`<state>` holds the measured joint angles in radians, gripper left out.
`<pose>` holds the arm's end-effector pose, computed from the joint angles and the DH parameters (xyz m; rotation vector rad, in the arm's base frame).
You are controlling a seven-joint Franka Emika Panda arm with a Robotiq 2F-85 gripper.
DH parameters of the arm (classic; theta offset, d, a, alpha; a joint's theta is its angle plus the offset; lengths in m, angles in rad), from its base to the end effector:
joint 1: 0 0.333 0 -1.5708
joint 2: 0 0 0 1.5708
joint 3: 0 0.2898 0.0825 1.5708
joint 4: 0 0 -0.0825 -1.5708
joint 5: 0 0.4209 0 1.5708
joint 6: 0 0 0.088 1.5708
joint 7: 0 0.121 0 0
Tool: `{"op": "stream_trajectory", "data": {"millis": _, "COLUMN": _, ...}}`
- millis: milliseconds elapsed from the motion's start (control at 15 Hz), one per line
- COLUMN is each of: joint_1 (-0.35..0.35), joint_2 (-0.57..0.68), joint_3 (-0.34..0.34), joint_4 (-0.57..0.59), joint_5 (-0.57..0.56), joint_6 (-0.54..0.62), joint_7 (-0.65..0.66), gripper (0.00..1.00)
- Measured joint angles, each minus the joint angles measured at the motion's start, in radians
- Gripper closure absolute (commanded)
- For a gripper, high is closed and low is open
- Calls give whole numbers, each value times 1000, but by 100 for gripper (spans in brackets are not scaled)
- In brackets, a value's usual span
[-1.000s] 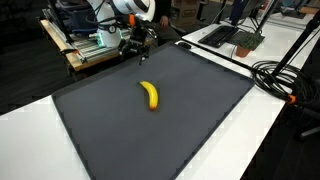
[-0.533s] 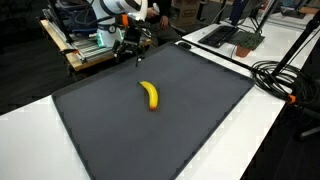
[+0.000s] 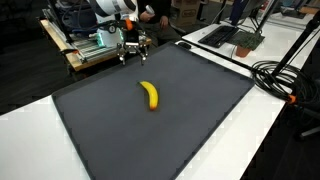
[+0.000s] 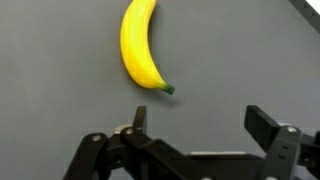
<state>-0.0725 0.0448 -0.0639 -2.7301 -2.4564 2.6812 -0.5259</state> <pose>0.3568 -0.0336 0.1108 0.4184 2.3564 -0.3602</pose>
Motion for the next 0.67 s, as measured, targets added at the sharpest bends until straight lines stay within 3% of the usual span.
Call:
{"op": "stream_trajectory", "data": {"millis": 67, "joint_1": -8, "joint_2": 1, "joint_3": -8, "joint_4": 9, "joint_5": -69, "joint_6": 40, "joint_7": 29, "gripper": 0}}
{"op": "stream_trajectory", "data": {"millis": 267, "joint_1": -4, "joint_2": -1, "joint_3": -6, "joint_4": 50, "joint_5": -63, "joint_6": 128, "joint_7": 22, "gripper": 0}}
{"op": "stream_trajectory", "data": {"millis": 667, "joint_1": -1, "joint_2": 5, "joint_3": -5, "joint_4": 67, "joint_5": -60, "joint_6": 132, "joint_7": 28, "gripper": 0}}
